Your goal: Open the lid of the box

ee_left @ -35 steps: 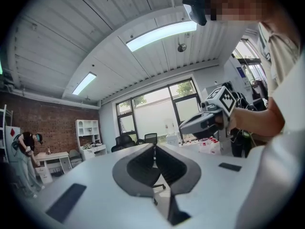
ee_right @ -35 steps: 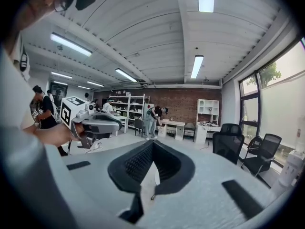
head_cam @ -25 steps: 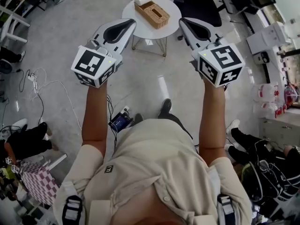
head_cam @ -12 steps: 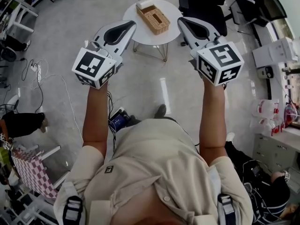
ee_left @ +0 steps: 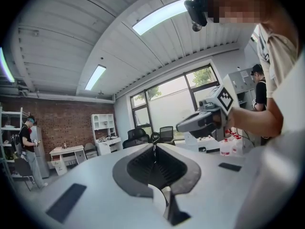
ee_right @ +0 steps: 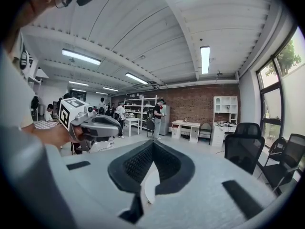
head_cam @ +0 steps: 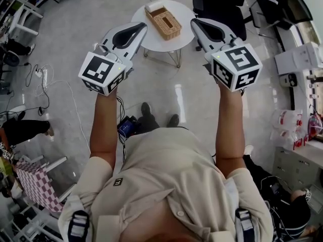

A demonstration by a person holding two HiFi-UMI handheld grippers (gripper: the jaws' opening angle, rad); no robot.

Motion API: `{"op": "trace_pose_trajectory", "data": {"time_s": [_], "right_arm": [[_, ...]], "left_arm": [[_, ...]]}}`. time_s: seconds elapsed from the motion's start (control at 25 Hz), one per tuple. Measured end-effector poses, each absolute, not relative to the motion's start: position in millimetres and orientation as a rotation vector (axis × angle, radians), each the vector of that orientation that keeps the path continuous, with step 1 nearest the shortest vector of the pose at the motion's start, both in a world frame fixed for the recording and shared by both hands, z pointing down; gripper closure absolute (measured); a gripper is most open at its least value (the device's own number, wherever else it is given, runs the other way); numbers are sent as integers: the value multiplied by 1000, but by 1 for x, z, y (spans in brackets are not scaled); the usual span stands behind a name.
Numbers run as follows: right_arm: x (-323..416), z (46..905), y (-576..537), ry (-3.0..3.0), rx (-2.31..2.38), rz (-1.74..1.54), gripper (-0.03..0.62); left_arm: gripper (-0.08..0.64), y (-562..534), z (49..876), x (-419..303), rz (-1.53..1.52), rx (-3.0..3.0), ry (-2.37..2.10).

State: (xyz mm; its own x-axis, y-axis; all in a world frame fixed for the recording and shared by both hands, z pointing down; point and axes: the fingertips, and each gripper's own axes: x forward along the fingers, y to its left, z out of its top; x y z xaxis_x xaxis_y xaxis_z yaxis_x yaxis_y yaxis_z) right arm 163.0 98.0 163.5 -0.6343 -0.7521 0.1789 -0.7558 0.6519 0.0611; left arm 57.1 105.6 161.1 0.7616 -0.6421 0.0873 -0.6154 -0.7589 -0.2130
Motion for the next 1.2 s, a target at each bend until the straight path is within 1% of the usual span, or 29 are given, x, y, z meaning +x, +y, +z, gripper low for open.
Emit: {"op": "trace_pose_trajectory", "data": {"time_s": [0.56, 0.8, 1.2], "right_arm": [[164, 163, 18, -2548, 1414, 44, 601], [153, 170, -25, -2507, 1479, 75, 601], [116, 174, -88, -2433, 1547, 86, 601]], "left_arm": [[546, 4, 156, 66, -167, -2851, 778], [546, -45, 162, 55, -170, -2878, 709], [546, -112, 166, 16, -136, -2919, 619]]}}
